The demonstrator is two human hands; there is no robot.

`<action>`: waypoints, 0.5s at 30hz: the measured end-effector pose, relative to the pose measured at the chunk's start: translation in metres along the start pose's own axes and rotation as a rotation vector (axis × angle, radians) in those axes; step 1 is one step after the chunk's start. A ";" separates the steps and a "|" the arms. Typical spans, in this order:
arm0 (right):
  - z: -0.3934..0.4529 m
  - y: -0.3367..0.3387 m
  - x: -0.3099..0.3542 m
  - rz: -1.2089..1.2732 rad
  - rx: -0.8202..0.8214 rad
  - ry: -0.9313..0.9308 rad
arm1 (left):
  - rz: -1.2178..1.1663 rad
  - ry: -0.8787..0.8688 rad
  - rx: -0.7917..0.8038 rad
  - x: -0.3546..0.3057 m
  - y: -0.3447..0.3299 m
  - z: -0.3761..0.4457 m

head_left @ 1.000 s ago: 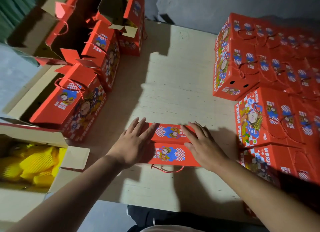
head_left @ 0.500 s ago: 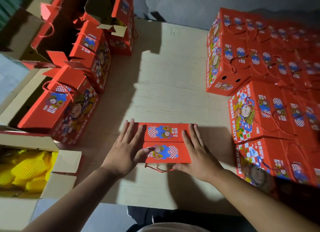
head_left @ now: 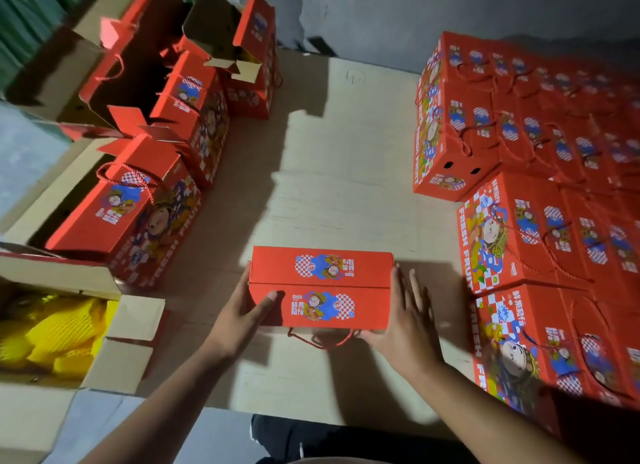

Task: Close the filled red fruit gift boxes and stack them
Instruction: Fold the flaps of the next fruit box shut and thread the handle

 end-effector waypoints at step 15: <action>0.128 0.016 0.071 -0.051 0.473 -0.148 | 0.154 0.045 -0.155 0.016 0.000 -0.054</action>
Point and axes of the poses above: each hand's wrist, its own z-axis towards the middle knuckle, its own y-axis out of the back of the hand, x = y × z, the point moved 7 cm from there along z, towards the middle knuckle, and after that the axes turned 2 degrees about -z, right-handed, at the moved point
